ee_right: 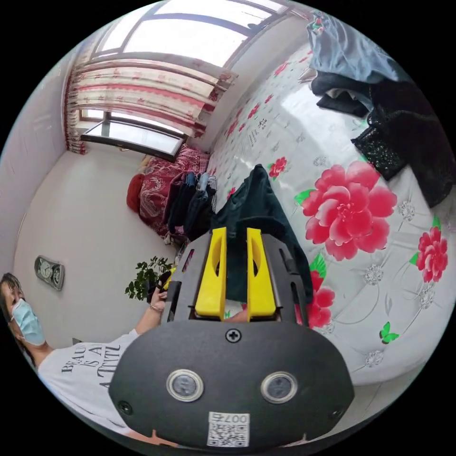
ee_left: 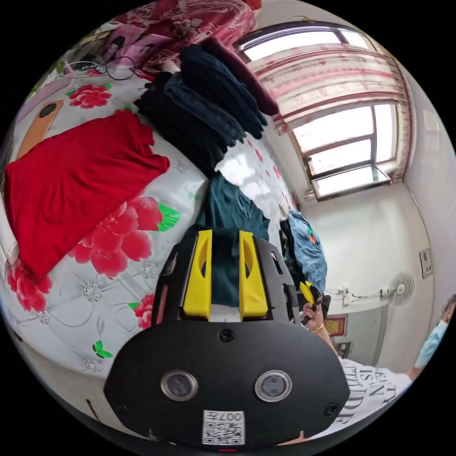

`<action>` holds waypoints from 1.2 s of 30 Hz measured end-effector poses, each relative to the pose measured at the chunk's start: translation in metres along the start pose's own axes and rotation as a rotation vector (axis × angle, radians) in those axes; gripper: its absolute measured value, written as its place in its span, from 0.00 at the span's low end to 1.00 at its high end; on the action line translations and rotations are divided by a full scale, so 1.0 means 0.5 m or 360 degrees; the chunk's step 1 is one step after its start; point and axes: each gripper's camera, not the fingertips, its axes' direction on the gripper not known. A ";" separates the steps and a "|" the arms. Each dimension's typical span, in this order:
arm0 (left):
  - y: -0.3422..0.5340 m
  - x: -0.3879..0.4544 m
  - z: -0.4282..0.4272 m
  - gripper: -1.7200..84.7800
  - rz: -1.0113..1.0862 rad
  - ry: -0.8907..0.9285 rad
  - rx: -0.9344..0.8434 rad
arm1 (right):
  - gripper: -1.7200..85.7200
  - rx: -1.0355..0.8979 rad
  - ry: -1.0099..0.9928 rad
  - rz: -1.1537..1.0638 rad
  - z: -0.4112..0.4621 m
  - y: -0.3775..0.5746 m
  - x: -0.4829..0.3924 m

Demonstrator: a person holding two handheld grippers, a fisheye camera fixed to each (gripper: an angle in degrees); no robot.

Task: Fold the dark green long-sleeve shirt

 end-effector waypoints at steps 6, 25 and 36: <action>0.021 -0.051 0.093 0.13 0.0127 -0.0390 -0.0339 | 0.09 -0.0311 0.0492 -0.0077 0.082 0.047 0.046; 0.030 -0.131 0.107 0.02 0.0367 -0.0073 -0.0723 | 0.02 -0.0701 0.0307 -0.0160 0.103 0.059 0.077; -0.129 -0.139 0.108 0.03 0.0223 0.0284 -0.0549 | 0.03 -0.0510 -0.0229 -0.0226 0.131 -0.171 -0.025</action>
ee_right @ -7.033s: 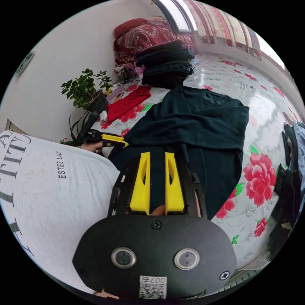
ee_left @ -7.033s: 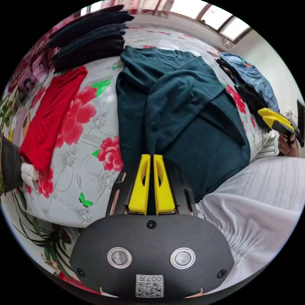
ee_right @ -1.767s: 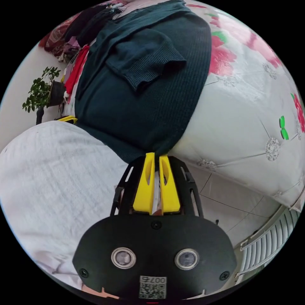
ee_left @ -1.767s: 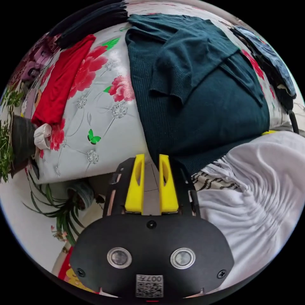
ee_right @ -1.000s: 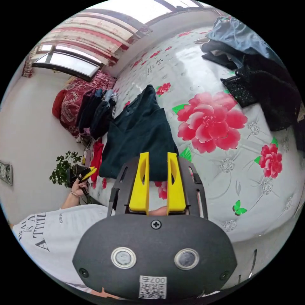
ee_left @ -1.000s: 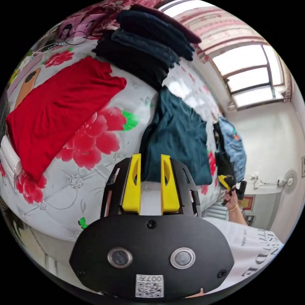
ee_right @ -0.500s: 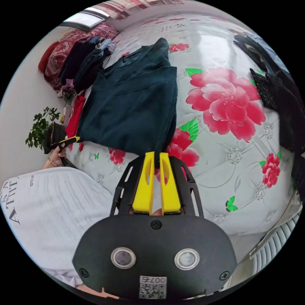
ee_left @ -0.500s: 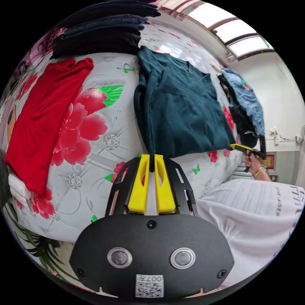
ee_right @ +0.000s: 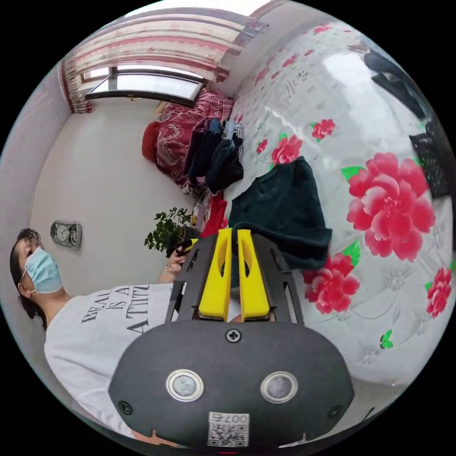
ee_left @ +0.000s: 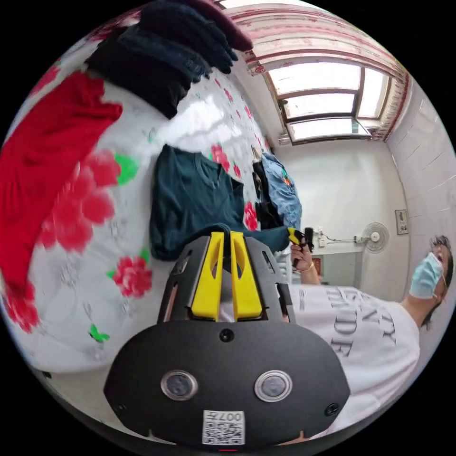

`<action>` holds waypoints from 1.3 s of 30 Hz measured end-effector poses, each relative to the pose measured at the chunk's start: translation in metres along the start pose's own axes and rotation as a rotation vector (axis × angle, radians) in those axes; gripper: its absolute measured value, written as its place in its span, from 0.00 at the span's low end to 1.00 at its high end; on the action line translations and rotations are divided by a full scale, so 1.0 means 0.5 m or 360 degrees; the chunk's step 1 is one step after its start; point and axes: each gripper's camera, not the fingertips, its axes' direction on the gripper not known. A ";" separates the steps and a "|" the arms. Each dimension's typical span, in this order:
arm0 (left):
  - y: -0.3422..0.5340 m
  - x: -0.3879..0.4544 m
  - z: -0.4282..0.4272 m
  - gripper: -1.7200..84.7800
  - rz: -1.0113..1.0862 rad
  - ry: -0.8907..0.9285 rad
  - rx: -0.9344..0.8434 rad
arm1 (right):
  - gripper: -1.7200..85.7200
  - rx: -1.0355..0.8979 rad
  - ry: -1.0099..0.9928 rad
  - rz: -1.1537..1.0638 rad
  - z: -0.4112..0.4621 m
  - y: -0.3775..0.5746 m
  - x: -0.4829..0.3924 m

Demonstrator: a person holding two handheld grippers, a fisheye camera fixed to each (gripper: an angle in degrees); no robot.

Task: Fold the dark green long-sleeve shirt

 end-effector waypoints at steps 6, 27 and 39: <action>-0.218 0.016 0.005 0.08 -0.0138 -0.0428 0.0365 | 0.06 0.0332 0.0324 0.0080 0.059 -0.215 0.019; -0.106 -0.234 0.139 0.09 -0.0468 -0.0338 0.0228 | 0.13 0.0298 0.0197 0.0763 0.283 -0.126 0.338; -0.019 -0.233 0.048 0.11 -0.0427 -0.0269 0.0411 | 0.11 -0.0506 0.0458 -0.1008 0.714 -0.303 -0.224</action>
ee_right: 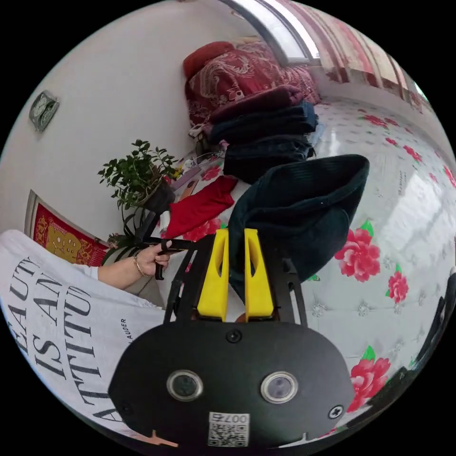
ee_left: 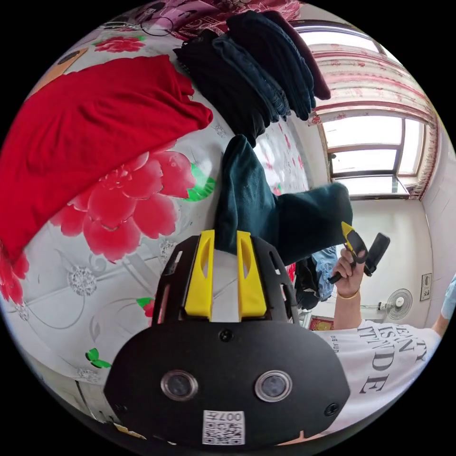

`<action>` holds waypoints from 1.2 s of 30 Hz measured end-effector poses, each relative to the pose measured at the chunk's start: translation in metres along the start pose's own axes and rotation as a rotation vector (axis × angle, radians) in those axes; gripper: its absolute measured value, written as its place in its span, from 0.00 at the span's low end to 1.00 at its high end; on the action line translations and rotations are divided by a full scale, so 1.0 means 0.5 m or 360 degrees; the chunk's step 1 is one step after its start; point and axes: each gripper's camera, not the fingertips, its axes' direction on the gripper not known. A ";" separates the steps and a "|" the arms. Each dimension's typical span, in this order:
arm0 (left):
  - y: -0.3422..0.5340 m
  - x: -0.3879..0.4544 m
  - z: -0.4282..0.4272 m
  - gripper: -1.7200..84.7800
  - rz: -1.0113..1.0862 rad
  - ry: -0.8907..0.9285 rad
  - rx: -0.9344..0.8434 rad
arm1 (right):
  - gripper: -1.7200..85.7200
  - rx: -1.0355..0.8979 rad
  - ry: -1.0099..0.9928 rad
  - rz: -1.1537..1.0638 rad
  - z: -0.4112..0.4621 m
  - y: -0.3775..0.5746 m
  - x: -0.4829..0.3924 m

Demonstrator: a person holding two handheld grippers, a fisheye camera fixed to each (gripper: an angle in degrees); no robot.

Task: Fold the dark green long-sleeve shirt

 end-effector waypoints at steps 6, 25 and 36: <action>0.057 -0.064 -0.008 0.17 -0.0112 0.0258 0.0024 | 0.11 -0.0303 -0.0404 -0.0022 0.216 -0.042 -0.052; 0.038 0.011 0.042 0.10 -0.0007 0.0443 -0.0126 | 0.12 0.0122 -0.0651 0.1325 0.221 0.044 0.473; -0.186 0.351 -0.351 0.09 0.0947 0.0696 0.0277 | 0.10 0.0880 -0.1262 0.0663 -0.059 -0.235 0.252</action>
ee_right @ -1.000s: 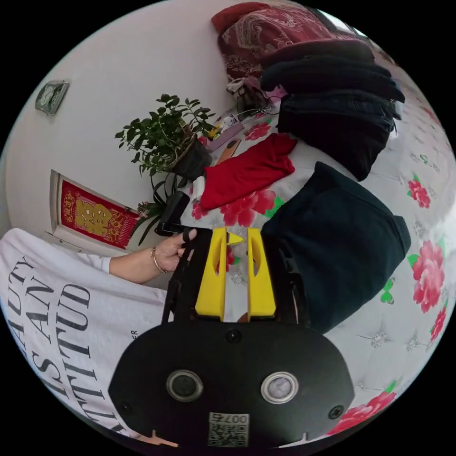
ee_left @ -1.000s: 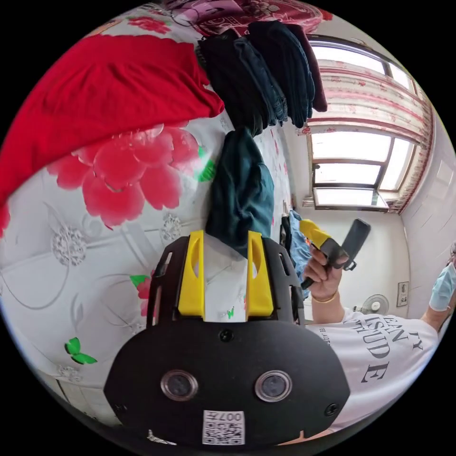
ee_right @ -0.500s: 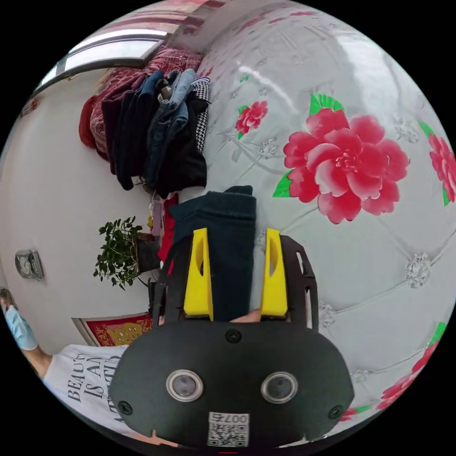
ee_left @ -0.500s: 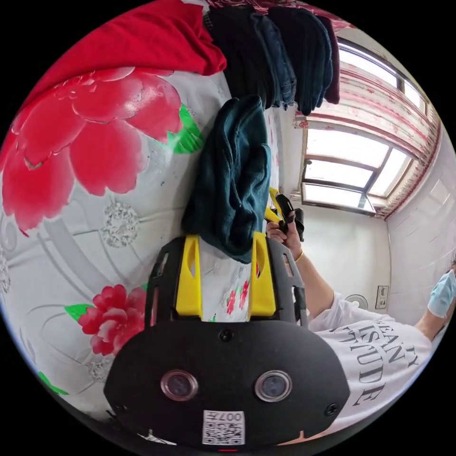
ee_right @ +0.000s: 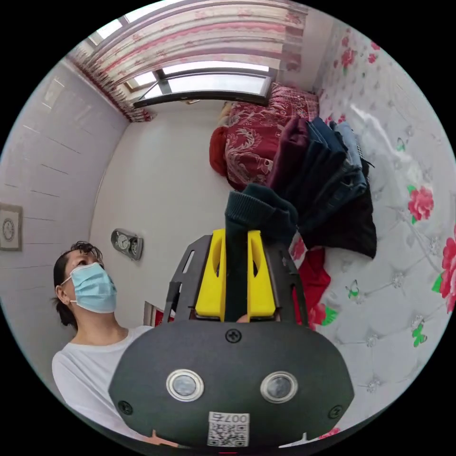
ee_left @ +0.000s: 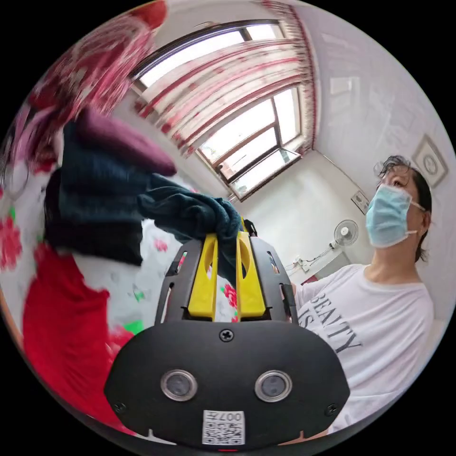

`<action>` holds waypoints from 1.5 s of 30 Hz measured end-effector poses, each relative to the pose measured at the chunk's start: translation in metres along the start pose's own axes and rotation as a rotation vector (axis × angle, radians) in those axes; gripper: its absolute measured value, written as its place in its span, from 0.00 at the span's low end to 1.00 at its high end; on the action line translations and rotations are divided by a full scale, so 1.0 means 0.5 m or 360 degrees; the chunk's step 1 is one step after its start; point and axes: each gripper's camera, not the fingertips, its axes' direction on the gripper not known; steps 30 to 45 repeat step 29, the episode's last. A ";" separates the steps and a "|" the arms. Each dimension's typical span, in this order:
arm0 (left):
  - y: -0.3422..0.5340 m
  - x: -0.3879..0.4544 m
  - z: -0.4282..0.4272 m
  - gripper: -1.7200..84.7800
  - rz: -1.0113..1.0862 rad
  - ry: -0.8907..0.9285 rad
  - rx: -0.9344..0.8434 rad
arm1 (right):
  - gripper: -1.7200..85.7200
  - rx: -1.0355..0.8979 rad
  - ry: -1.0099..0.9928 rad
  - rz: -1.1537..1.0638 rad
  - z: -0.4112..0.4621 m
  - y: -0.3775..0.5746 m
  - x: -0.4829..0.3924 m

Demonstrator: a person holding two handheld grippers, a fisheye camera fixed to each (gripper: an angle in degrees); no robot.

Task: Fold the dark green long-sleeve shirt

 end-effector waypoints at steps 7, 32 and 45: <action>-0.437 0.034 -0.086 0.10 0.0107 -0.0503 0.0204 | 0.09 0.0322 -0.0070 0.0069 0.203 -0.185 -0.074; 0.323 0.349 0.521 0.01 0.0146 -0.1277 -0.1294 | 0.02 -0.1119 0.2590 -0.0339 0.045 0.571 0.106; 0.323 0.349 0.521 0.01 0.0146 -0.1277 -0.1294 | 0.02 -0.1119 0.2590 -0.0339 0.045 0.571 0.106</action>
